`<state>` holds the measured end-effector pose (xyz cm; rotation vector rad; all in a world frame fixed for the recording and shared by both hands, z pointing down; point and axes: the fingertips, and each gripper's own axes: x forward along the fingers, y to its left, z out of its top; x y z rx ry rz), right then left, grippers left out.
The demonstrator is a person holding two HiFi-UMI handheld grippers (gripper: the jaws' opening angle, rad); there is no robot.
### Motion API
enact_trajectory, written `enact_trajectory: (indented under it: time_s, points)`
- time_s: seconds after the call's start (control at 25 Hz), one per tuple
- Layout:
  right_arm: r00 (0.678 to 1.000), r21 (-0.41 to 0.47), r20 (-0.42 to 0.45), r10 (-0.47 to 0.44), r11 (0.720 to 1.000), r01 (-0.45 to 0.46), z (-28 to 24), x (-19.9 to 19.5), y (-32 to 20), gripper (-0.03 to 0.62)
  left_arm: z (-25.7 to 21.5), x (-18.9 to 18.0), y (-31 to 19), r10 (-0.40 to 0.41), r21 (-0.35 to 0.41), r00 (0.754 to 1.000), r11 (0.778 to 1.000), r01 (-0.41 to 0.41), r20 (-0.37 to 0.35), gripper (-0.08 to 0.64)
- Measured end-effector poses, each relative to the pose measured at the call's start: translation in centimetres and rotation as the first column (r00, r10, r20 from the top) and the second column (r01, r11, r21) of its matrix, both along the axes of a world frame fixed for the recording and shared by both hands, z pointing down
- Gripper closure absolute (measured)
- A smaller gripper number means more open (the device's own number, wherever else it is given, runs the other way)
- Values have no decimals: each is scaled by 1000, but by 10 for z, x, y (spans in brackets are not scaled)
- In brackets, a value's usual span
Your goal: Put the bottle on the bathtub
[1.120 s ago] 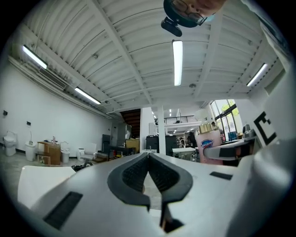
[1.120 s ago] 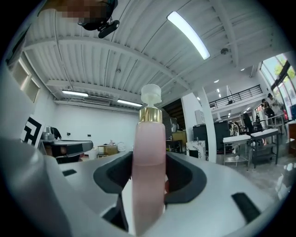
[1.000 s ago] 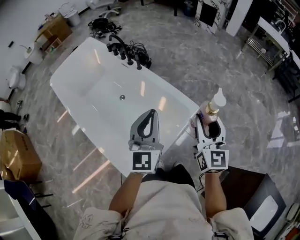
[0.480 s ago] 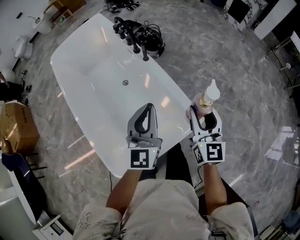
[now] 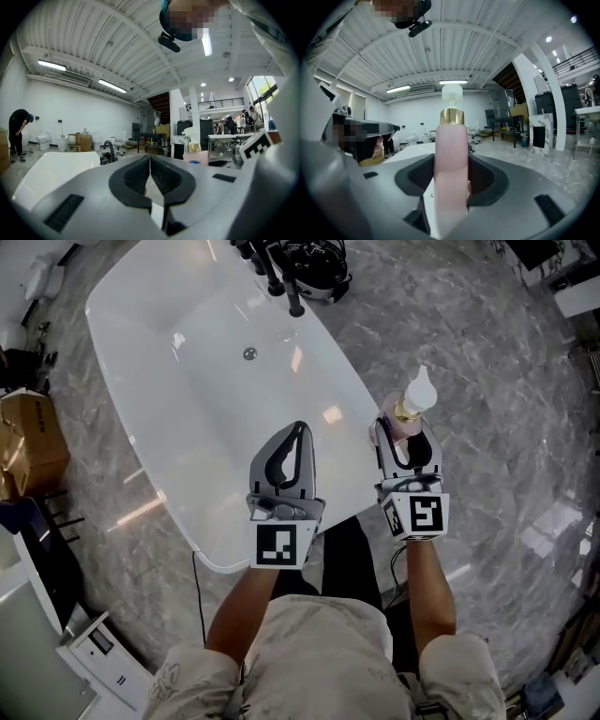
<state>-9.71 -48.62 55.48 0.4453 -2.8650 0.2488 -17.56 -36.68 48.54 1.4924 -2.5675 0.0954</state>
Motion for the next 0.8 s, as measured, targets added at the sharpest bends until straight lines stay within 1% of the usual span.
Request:
enact_trajectory:
  time_s: [0.08,0.24,0.4,0.6,0.8]
  points:
    - [1000,-12,-17,-14,1000,13,28,-15,-13,394,20,-8,-10,-10,-14,1000,1000,10,-10,554]
    - [998,-22,-47,-52,998,51,72,-44,-21,394,53,-17,-12,-46,-44,997,998,43,-58,554]
    - [993,-9,-73,-93,996,93,105,-73,-24,394,78,-27,-12,-70,-67,995,996,66,-68,554]
    - [986,24,-85,-143,989,146,132,-106,-26,394,102,-38,-13,-112,-67,990,992,106,-89,554]
    - [983,66,-70,-169,983,174,142,-135,-32,394,118,-44,-12,-122,-84,988,990,114,-91,554]
